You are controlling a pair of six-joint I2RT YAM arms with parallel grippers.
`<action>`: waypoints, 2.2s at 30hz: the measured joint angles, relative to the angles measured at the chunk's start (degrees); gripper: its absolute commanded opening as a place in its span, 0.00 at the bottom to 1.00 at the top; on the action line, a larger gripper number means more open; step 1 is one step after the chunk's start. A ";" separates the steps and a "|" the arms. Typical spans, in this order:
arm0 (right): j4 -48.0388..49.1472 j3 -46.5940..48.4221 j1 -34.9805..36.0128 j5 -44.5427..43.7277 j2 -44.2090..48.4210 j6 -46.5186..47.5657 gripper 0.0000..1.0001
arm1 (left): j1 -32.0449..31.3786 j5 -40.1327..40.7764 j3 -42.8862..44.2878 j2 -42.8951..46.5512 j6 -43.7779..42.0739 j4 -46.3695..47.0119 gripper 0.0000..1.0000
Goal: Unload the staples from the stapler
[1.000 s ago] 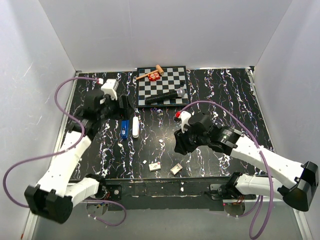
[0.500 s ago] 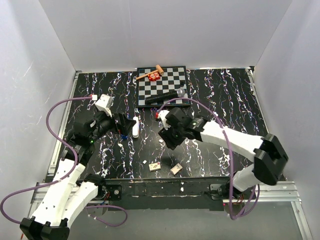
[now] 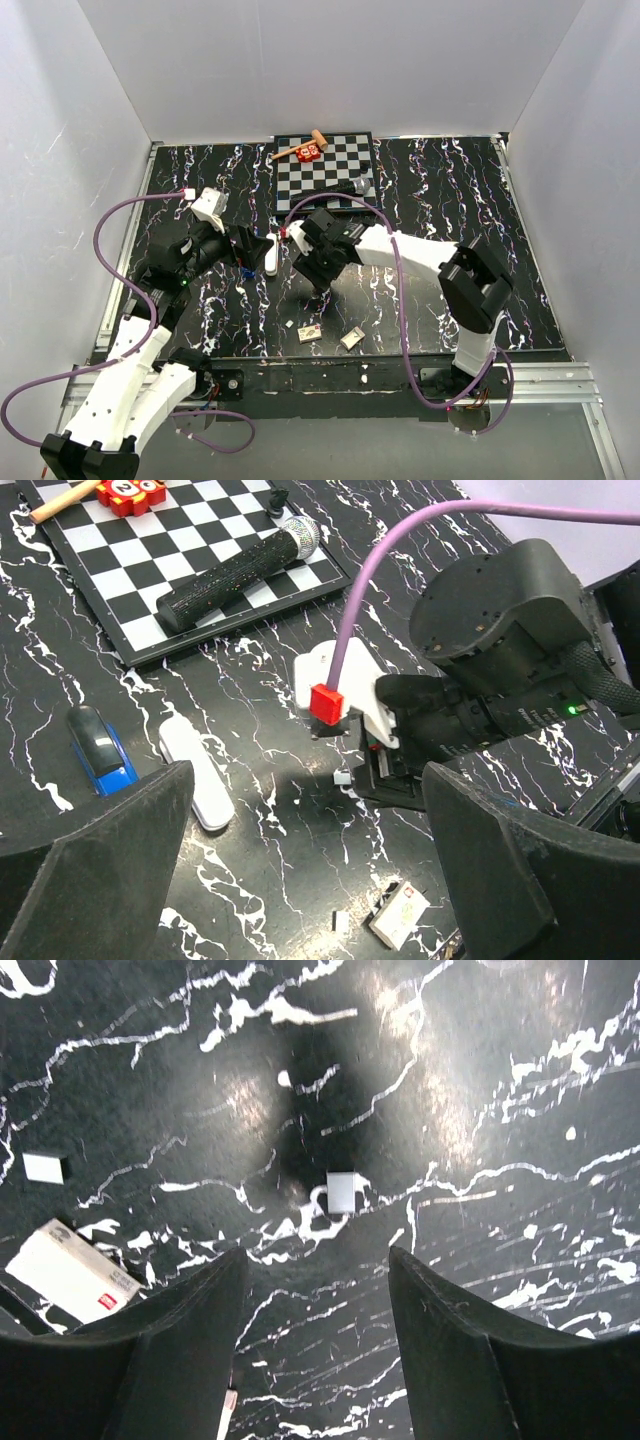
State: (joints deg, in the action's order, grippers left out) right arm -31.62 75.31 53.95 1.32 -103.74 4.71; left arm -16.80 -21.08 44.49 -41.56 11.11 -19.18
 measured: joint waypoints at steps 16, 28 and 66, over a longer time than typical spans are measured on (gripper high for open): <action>0.48 3.02 -1.44 2.97 -6.54 1.53 0.63 | 0.00 -0.59 0.00 -1.14 0.00 0.35 0.98; 2.16 3.13 -1.55 3.13 -8.70 1.11 0.57 | 0.00 -0.72 0.00 -1.70 0.00 0.35 0.98; 3.17 3.45 1.11 -4.57 -9.22 -3.89 0.17 | 0.00 -1.97 0.00 -1.46 0.00 0.35 0.98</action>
State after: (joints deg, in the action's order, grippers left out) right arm -28.45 78.76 55.07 -3.25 -112.97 0.82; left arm -16.80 -23.05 44.49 -43.03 11.11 -18.83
